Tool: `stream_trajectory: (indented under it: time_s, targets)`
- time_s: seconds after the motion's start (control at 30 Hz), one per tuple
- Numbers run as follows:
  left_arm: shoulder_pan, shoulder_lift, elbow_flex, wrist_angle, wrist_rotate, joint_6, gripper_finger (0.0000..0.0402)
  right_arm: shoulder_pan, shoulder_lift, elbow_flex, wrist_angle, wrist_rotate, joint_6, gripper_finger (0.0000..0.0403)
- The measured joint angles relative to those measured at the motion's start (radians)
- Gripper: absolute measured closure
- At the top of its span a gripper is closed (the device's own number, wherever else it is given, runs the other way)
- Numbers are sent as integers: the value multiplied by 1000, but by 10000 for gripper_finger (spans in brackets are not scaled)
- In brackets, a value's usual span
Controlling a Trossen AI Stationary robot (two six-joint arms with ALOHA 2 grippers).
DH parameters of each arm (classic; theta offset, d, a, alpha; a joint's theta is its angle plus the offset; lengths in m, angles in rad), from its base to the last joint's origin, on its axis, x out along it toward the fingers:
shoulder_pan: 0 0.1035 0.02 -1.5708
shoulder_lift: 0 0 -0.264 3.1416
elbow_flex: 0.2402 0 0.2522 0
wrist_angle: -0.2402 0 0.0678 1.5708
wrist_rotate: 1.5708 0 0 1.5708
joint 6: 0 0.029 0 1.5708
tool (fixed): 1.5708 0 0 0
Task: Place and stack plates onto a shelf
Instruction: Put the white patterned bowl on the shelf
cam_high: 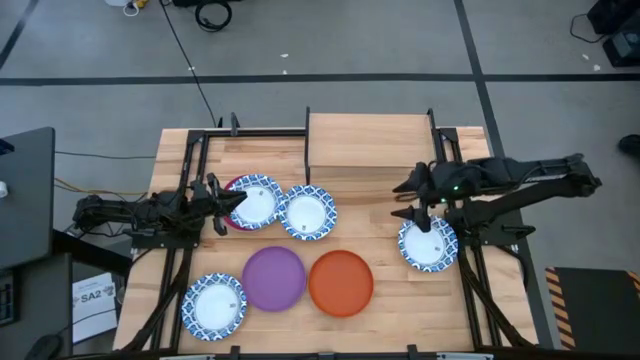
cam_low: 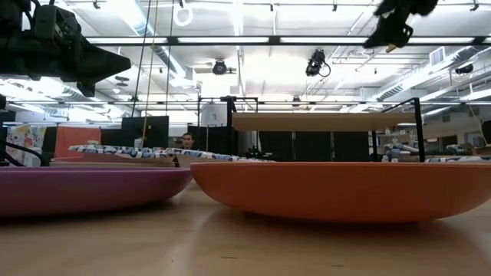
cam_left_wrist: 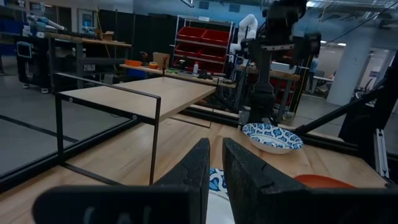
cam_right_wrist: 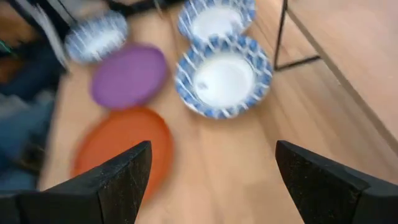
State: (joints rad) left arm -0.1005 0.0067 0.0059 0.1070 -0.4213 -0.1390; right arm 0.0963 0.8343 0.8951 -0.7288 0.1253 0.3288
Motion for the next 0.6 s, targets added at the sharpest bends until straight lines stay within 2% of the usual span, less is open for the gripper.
stream_trajectory:
  time_s: [0.23,0.43,0.6]
  targets:
    - [0,0,0,0,0,0,354,0,87,0,-179,40,-68,55]
    - [0,0,0,0,0,0,354,0,174,0,-215,12,-60,55]
    - [0,0,0,0,0,0,354,0,247,0,-250,8,-179,55]
